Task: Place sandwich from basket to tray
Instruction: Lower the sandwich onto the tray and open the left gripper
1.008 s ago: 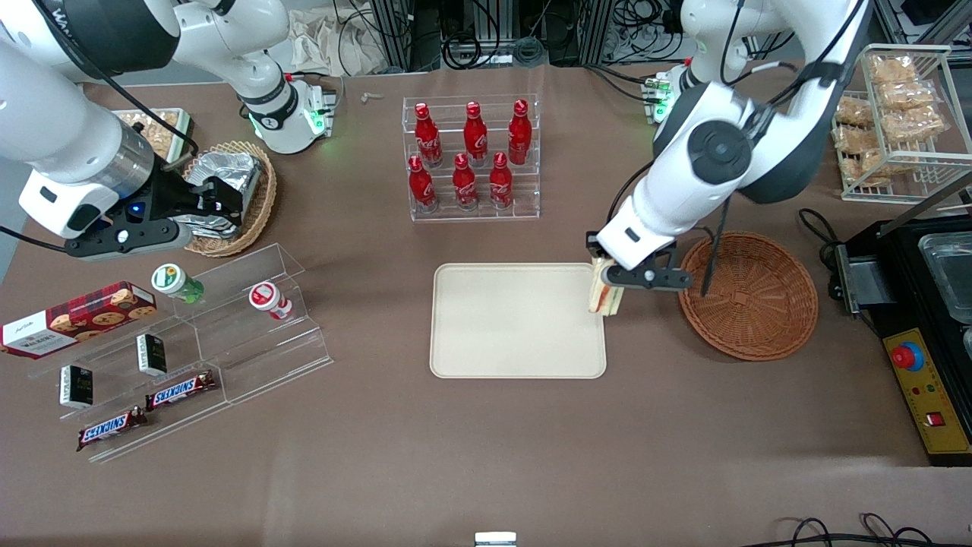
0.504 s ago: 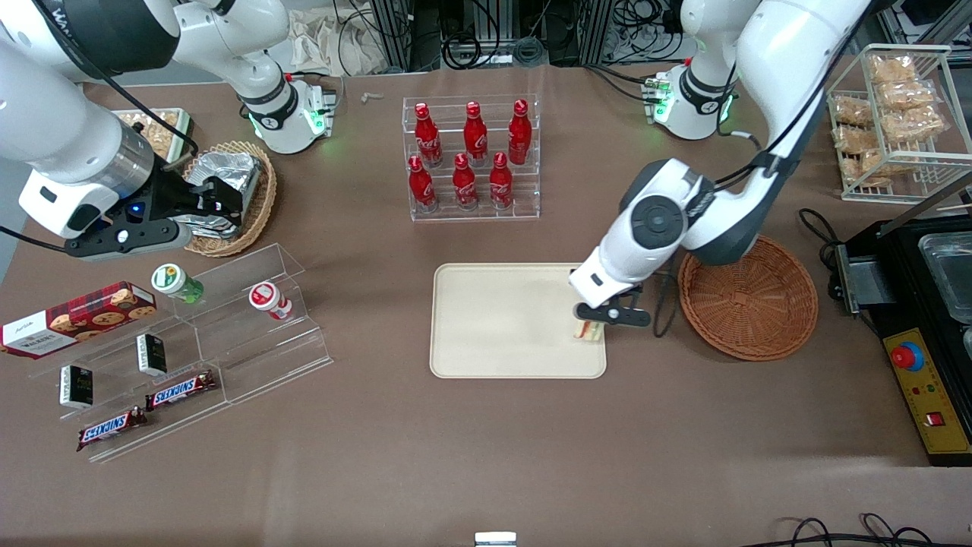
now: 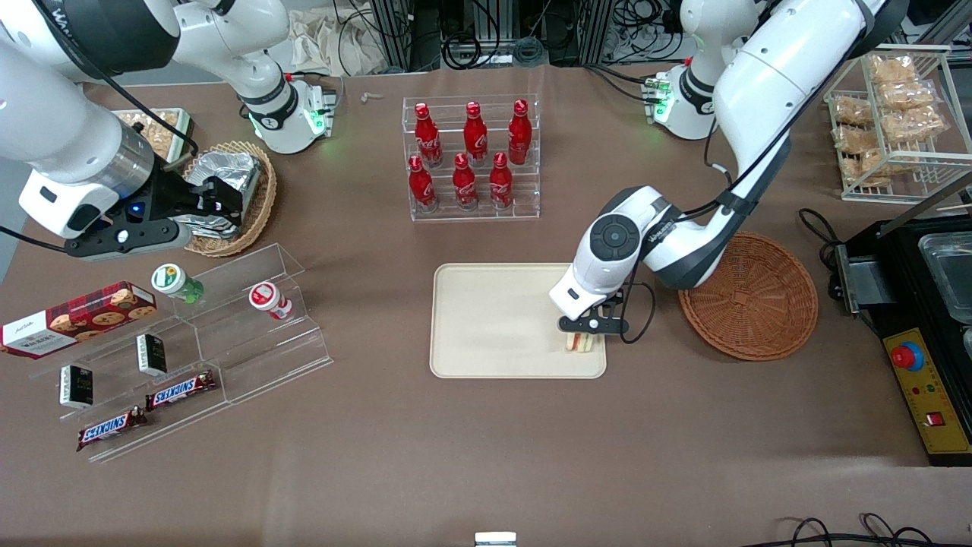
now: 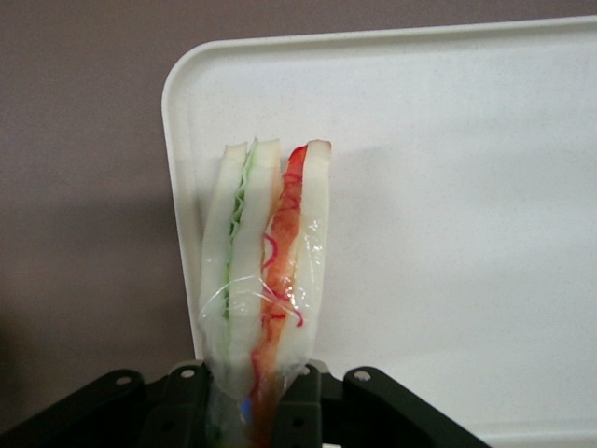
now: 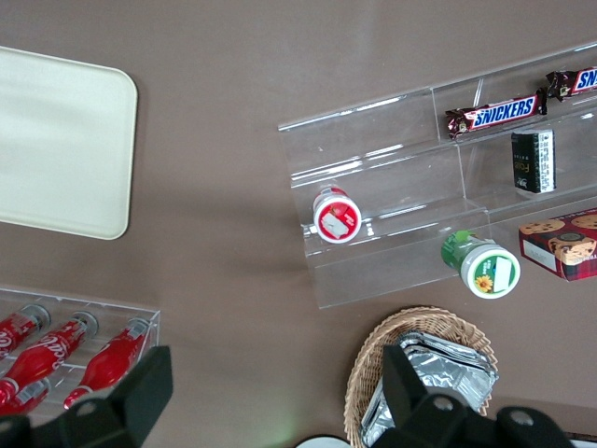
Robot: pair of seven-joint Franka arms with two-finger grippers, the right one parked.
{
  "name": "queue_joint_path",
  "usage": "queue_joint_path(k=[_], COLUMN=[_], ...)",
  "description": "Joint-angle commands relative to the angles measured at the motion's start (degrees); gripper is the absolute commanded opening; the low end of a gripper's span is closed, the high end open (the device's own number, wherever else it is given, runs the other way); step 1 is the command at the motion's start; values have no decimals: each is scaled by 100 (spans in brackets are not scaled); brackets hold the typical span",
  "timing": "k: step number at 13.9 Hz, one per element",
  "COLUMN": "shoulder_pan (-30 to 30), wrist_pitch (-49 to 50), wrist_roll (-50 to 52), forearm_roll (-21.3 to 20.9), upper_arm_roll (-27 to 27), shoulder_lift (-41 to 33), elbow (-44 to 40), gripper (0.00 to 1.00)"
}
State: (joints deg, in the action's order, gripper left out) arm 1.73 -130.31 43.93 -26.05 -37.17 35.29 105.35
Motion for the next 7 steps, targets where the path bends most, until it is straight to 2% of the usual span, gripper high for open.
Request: queue_joint_path(k=[1, 2, 3, 5, 7], shoulder_pan=[-6, -14, -6, 3, 21], wrist_pitch=[-47, -100, -196, -302, -311], wrist_roll=[187, 186, 186, 204, 204], forearm_roll=[-190, -198, -294, -575, -620], upper_arm_roll=[-36, -36, -27, -18, -18], shoulder_lift=[153, 171, 215, 364, 382], elbow=[-216, -234, -234, -269, -278], gripper=[0, 4, 12, 22, 31])
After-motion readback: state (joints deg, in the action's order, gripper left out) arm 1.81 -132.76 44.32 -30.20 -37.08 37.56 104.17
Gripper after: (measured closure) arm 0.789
